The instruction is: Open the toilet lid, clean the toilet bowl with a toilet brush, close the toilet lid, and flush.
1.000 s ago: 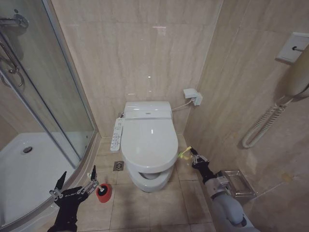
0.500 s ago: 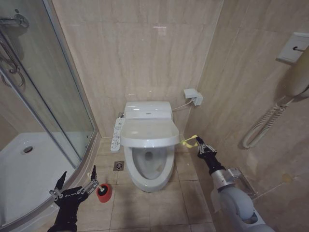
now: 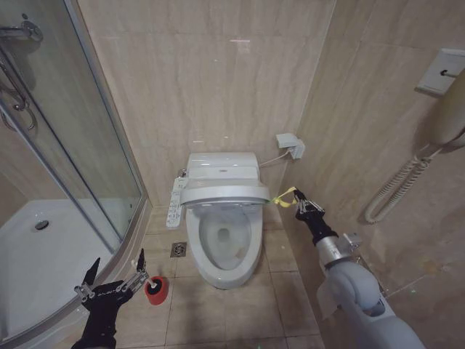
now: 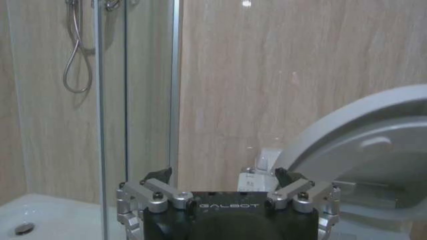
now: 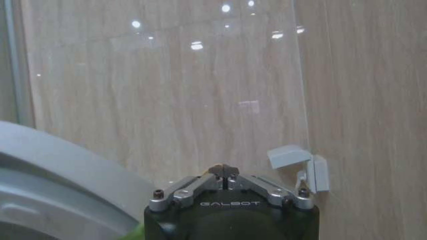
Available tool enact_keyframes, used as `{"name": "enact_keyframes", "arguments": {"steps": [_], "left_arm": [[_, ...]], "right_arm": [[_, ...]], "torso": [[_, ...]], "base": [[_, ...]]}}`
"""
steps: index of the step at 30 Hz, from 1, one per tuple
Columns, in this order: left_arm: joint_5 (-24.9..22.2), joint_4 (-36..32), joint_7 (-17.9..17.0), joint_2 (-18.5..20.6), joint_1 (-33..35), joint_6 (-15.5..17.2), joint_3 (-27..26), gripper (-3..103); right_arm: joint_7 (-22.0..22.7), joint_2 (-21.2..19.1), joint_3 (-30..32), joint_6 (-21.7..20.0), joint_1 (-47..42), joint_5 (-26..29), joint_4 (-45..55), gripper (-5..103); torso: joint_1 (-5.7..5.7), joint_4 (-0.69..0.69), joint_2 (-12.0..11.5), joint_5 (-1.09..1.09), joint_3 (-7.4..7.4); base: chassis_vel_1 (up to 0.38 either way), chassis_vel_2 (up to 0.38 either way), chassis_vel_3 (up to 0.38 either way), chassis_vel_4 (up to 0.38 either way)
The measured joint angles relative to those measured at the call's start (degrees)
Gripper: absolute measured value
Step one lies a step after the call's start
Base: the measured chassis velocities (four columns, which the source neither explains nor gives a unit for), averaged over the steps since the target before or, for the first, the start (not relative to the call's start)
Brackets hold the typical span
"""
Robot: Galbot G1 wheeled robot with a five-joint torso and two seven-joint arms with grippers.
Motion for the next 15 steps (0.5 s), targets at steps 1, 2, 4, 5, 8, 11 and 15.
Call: {"name": "enact_keyframes", "arguments": {"steps": [1, 2, 4, 5, 8, 11, 15], "left_arm": [[0.0, 0.0, 0.0, 0.0, 0.0, 0.0, 0.0, 100], [0.0, 0.0, 0.0, 0.0, 0.0, 0.0, 0.0, 100], [0.0, 0.0, 0.0, 0.0, 0.0, 0.0, 0.0, 100], [0.0, 0.0, 0.0, 0.0, 0.0, 0.0, 0.0, 100], [0.0, 0.0, 0.0, 0.0, 0.0, 0.0, 0.0, 100], [0.0, 0.0, 0.0, 0.0, 0.0, 0.0, 0.0, 100], [0.0, 0.0, 0.0, 0.0, 0.0, 0.0, 0.0, 100]], "right_arm": [[0.0, 0.0, 0.0, 0.0, 0.0, 0.0, 0.0, 0], [0.2, -0.1, 0.0, -0.4, 0.5, 0.3, -0.4, 0], [0.6, -0.8, -0.3, -1.1, 2.1, 0.9, -1.7, 0], [0.8, -1.3, -0.5, -1.5, 3.4, 1.3, -2.8, 0], [1.2, -2.5, -0.9, -1.9, 5.7, 2.2, -4.5, 0], [1.5, -3.8, -1.4, -2.3, 7.8, 3.1, -6.1, 0], [2.1, -4.8, -2.5, -3.2, 10.6, 4.3, -7.7, 0]], "torso": [[0.0, 0.0, 0.0, 0.0, 0.0], [0.0, 0.0, 0.0, 0.01, 0.0], [0.0, 0.01, 0.0, 0.02, 0.0], [0.0, 0.01, 0.0, 0.02, 0.0], [0.0, 0.04, 0.0, 0.02, 0.0], [0.0, 0.04, 0.0, 0.0, 0.0], [0.0, 0.01, 0.0, 0.0, 0.0]], "base": [[0.0, 0.0, 0.0, 0.0], [0.0, 0.0, 0.0, 0.0], [0.0, 0.0, 0.0, 0.0], [0.0, 0.0, 0.0, 0.0], [0.0, 0.0, 0.0, 0.0], [0.0, 0.0, 0.0, 0.0], [0.0, 0.0, 0.0, 0.0]]}}
